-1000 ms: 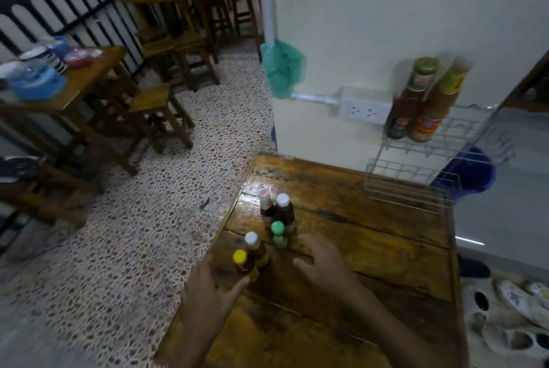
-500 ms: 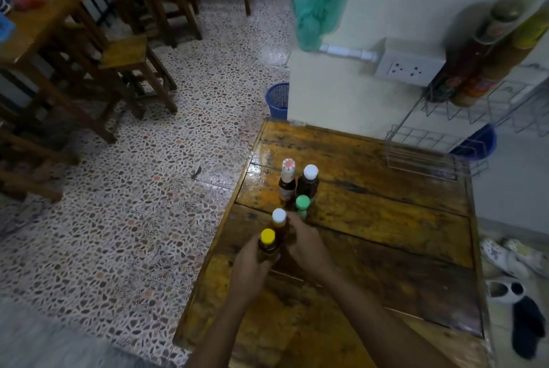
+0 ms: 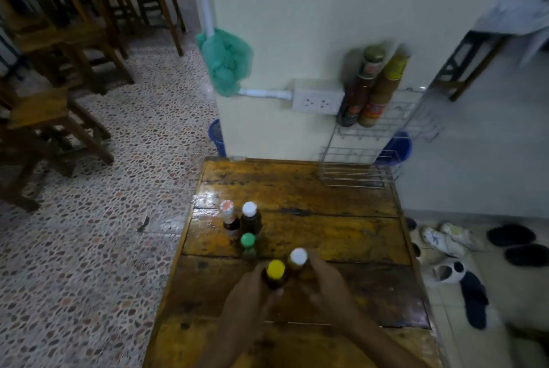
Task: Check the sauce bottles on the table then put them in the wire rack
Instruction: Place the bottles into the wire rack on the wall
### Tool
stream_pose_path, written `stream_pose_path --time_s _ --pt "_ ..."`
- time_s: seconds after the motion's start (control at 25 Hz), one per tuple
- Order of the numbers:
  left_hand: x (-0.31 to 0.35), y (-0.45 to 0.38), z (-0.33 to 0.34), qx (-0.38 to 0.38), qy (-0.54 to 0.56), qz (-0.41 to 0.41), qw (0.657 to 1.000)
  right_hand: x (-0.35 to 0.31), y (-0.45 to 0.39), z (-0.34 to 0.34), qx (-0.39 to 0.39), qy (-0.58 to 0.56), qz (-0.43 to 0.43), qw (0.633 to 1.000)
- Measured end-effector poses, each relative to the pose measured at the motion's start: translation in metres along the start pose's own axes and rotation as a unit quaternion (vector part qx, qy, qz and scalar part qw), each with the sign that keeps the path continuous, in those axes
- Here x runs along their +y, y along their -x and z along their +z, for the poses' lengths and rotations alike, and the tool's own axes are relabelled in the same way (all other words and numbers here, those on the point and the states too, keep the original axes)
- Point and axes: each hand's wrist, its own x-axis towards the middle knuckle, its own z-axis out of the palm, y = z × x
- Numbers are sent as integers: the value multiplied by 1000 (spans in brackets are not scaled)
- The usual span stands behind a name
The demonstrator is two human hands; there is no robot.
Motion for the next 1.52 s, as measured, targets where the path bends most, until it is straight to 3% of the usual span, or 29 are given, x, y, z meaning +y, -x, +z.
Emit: stream_pose_path --time_s 0.12,0.2,0.4,0.68,0.92,1.08,1.52 --pt "72 -76 12 1 -10 85 996 17 -31 -68 116 -29 11 993" --pt "111 -131 20 2 -9 98 995 29 -63 -109 178 -34 -3 983" --pt "165 -239 59 64 23 170 983 65 -142 -185 240 -40 -34 969" --pt "146 -322 100 67 23 84 994 139 -209 -205 185 -7 -3 983" --pt "127 -369 103 65 -95 53 992 166 -247 -195 140 15 -15 990" --pt "127 -383 100 70 -118 46 990 170 -269 -190 142 8 11 990" --pt "125 -389 94 107 -12 7 994 175 -297 -174 163 27 40 985"
